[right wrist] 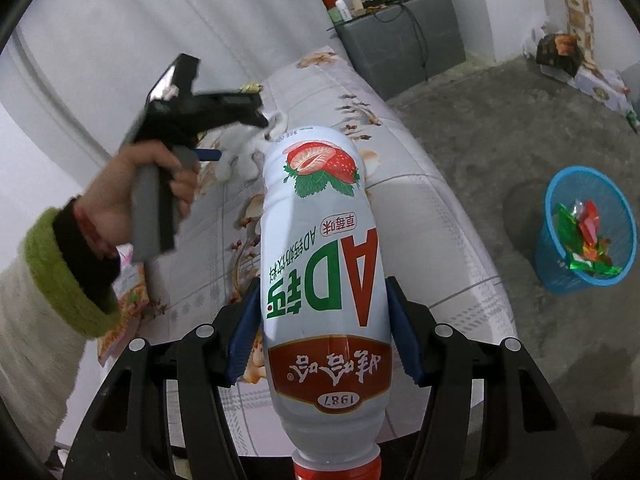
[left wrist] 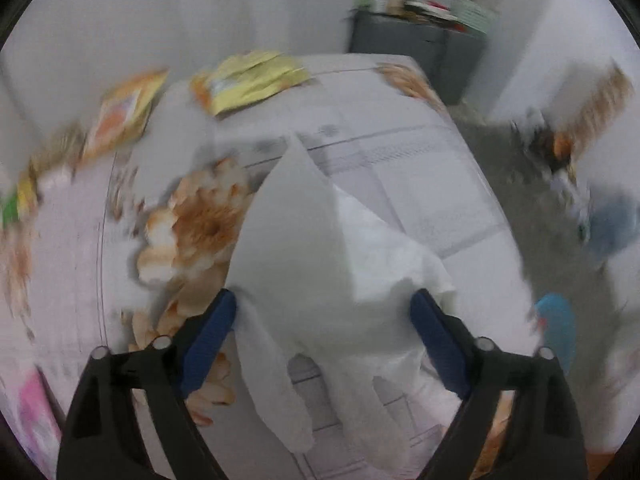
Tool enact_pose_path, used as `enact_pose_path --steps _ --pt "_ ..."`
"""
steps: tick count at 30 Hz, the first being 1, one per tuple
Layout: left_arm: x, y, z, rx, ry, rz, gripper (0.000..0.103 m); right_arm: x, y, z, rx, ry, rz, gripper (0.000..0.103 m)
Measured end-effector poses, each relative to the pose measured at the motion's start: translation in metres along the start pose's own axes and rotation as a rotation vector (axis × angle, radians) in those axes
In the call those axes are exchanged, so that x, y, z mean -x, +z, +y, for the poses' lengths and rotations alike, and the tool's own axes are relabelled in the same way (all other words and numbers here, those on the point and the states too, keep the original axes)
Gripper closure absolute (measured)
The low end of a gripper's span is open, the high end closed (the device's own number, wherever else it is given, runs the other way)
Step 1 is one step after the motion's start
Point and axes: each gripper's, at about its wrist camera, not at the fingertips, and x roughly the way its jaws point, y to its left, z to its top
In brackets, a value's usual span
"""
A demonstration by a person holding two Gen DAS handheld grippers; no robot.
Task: Collect trash
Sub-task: 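Grasp the white glove with the left gripper while the right gripper holds the bottle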
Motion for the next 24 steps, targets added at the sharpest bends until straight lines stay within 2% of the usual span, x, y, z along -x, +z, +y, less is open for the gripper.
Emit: enact_pose_path --steps 1,4,9,11,18,20,22,24 --pt "0.004 -0.005 -0.005 -0.050 -0.011 -0.035 0.036 0.001 0.000 -0.002 -0.005 0.002 -0.004 0.047" --pt "0.014 -0.022 -0.009 -0.131 -0.046 -0.046 0.052 0.004 -0.001 -0.007 -0.019 0.006 -0.014 0.047" --pt "0.043 -0.073 -0.025 -0.318 -0.096 -0.028 0.065 0.009 -0.005 -0.010 -0.029 0.008 -0.030 0.047" --pt "0.053 -0.096 -0.029 -0.356 -0.121 -0.020 0.068 0.011 -0.007 -0.009 -0.030 0.008 -0.032 0.047" --pt "0.100 -0.187 -0.021 -0.380 -0.309 0.020 0.068 0.015 -0.010 -0.010 -0.020 0.011 -0.027 0.047" --pt "0.112 -0.209 -0.012 -0.345 -0.367 0.027 0.060 0.015 -0.009 -0.009 -0.012 0.006 -0.022 0.047" --pt "0.120 -0.224 -0.005 -0.285 -0.393 0.025 0.038 0.013 -0.007 -0.007 -0.007 0.001 -0.018 0.047" --pt "0.125 -0.230 -0.002 -0.256 -0.395 -0.002 0.031 0.011 -0.006 -0.004 0.000 -0.002 -0.010 0.047"
